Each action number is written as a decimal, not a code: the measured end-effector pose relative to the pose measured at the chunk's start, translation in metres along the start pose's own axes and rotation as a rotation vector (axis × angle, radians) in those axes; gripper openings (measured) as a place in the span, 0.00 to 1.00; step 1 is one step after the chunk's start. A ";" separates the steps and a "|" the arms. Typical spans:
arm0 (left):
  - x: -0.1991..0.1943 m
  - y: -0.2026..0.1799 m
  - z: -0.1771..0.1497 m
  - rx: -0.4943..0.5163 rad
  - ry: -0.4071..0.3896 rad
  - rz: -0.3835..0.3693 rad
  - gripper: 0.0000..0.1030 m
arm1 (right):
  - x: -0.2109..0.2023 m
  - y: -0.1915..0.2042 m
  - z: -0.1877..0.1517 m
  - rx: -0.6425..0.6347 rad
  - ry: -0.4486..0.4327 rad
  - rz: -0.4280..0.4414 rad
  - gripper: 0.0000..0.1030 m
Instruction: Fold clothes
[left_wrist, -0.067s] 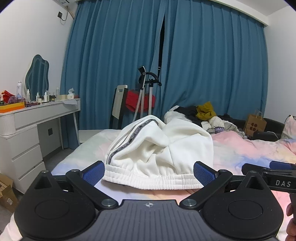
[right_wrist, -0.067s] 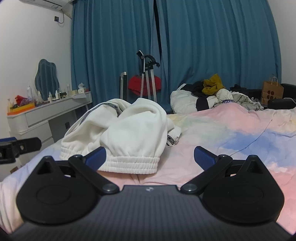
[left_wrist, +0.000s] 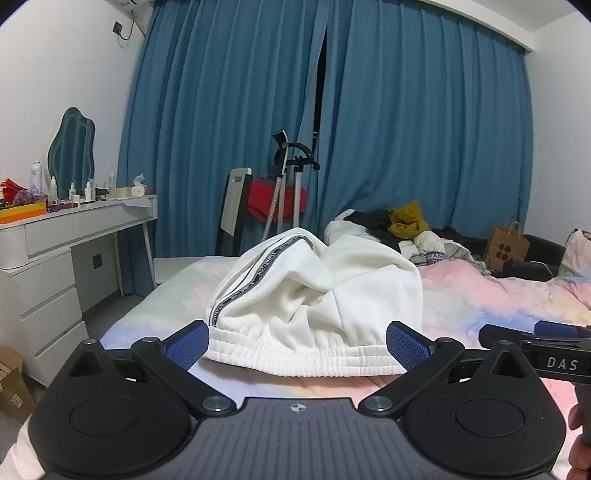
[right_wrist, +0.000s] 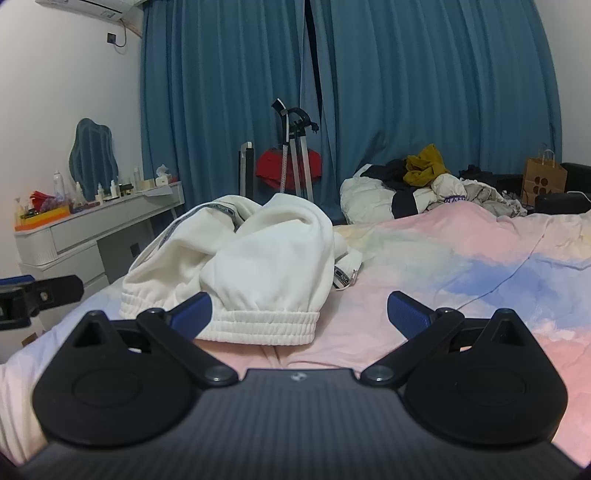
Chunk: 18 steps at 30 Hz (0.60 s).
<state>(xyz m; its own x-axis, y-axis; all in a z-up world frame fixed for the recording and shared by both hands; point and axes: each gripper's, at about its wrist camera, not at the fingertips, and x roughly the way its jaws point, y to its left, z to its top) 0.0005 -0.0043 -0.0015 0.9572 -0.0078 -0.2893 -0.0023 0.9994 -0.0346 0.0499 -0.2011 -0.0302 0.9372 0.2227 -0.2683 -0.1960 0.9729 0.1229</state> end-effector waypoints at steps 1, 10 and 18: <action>0.000 -0.002 -0.001 -0.002 0.001 0.002 1.00 | 0.000 0.000 0.000 0.001 0.002 -0.001 1.00; 0.004 -0.017 -0.006 -0.018 0.009 0.017 1.00 | 0.002 -0.001 -0.002 0.014 0.020 -0.005 1.00; 0.008 -0.026 -0.010 -0.031 0.012 0.023 1.00 | 0.004 -0.004 -0.002 0.023 0.024 -0.007 1.00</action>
